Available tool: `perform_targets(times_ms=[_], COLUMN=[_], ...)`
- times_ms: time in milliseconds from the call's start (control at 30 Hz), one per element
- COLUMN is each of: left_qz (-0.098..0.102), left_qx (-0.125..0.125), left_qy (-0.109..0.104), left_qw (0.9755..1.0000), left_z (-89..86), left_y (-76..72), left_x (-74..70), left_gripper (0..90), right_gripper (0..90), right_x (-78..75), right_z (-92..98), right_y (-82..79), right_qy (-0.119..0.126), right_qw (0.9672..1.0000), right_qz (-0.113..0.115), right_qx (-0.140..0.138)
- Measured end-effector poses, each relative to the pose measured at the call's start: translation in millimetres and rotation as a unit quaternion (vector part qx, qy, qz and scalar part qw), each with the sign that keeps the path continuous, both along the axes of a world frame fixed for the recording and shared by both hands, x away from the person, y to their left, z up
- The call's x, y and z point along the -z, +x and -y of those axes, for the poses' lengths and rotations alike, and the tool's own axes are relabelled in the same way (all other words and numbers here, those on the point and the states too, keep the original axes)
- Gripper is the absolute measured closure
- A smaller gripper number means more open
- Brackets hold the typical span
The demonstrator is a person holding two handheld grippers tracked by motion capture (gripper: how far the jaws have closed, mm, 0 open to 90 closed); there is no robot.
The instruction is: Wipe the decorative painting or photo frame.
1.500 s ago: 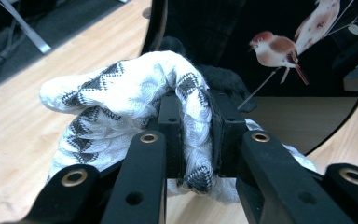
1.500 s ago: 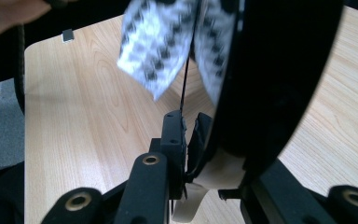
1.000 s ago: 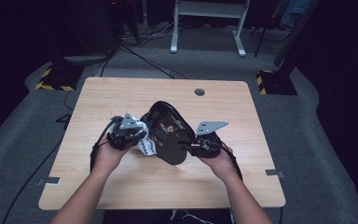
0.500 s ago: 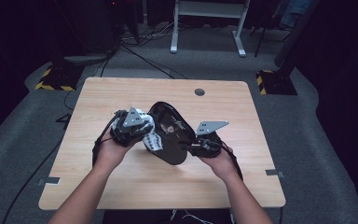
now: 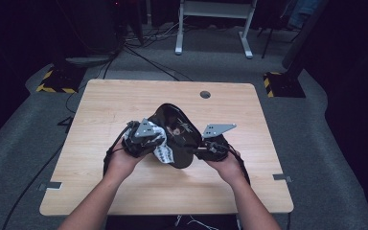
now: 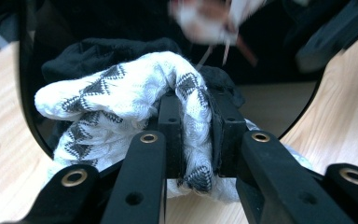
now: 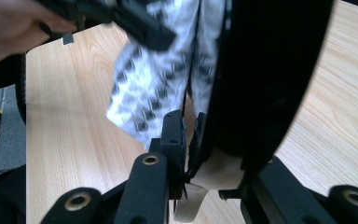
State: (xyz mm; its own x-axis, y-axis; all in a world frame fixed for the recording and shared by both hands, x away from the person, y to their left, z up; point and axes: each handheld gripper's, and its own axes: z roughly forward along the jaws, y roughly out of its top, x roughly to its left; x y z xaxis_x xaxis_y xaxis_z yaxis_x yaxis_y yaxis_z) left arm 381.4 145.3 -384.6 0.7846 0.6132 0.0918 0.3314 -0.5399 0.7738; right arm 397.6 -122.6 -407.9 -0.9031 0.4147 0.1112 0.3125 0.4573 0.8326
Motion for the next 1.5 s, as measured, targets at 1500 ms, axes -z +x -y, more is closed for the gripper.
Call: perform_targets(times_ms=[1500], left_qz=[-0.014], left_qx=[0.044], left_qy=[-0.001], left_qw=[0.9989], left_z=[23.0], left_y=[-13.9], left_x=[26.3], left_gripper=[77.8], right_gripper=[77.8], right_x=[0.5], right_z=[0.9], right_y=[1.5], right_qy=[0.003], right_qw=[1.0], right_qz=[-0.004], right_qx=[-0.001])
